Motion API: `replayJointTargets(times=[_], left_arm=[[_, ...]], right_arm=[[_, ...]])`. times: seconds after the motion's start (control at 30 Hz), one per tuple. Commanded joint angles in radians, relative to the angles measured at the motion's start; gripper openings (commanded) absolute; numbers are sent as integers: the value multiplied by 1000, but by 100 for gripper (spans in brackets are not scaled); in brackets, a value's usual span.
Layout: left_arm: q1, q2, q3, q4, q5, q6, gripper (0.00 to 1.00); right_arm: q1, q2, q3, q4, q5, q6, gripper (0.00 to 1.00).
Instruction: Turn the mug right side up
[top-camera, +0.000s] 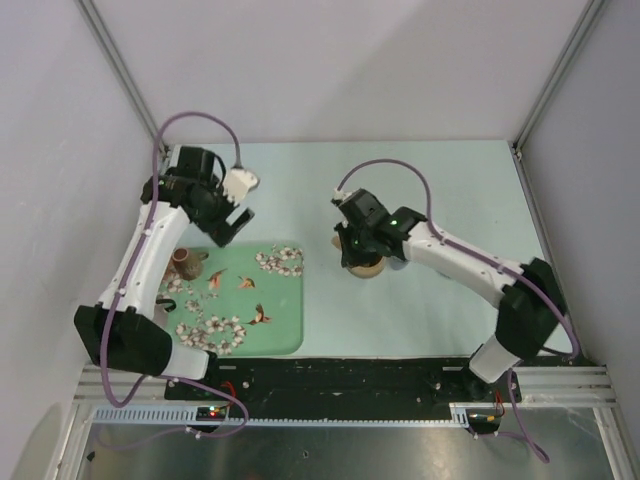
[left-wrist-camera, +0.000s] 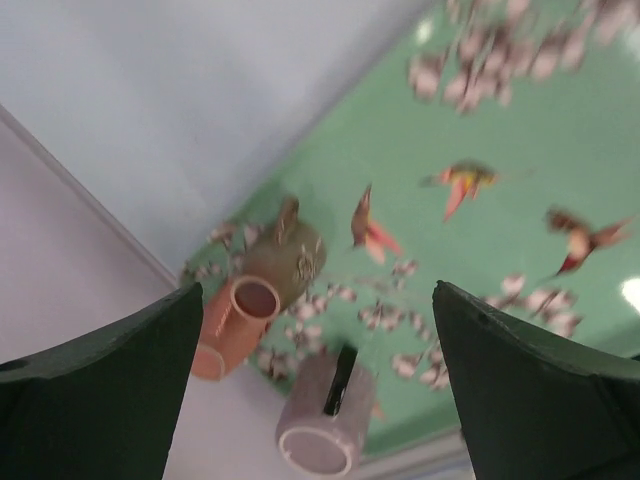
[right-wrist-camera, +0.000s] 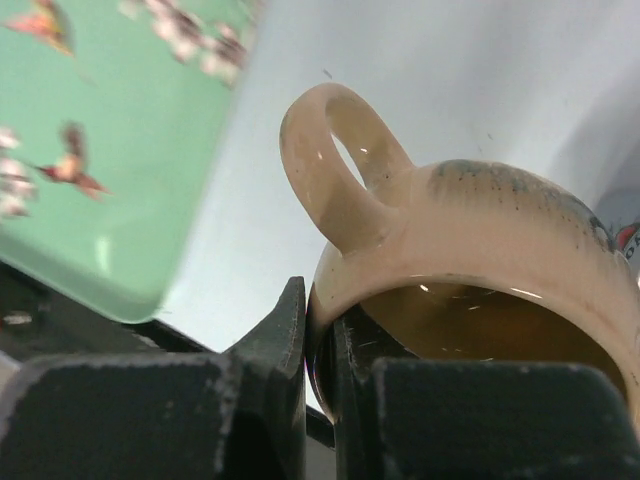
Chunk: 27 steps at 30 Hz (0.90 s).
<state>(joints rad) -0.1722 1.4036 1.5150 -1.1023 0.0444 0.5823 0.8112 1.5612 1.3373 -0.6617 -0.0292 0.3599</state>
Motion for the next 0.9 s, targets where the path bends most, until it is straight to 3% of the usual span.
replayJointTargets(times=[0.0,0.23,0.43,0.6,0.73,0.87], left_arm=[[101,-45,-164,-5,-27,340,100],[217,70,-241,86,-117,394,96],[217,138,-259,164,-140,430,91],[204,255,-196,196,-159,433,79],[193,351,-153,196,-178,464,78],[189,420,-144,196,-183,463,69]], right_arm=[[8,80,62,-54,62,-79,0],[-18,190,44,46,-25,-69,0],[-36,227,7,96,2,-84,0],[-43,271,-10,123,19,-92,0],[-52,283,-14,124,4,-90,6],[-57,277,-16,115,12,-88,23]])
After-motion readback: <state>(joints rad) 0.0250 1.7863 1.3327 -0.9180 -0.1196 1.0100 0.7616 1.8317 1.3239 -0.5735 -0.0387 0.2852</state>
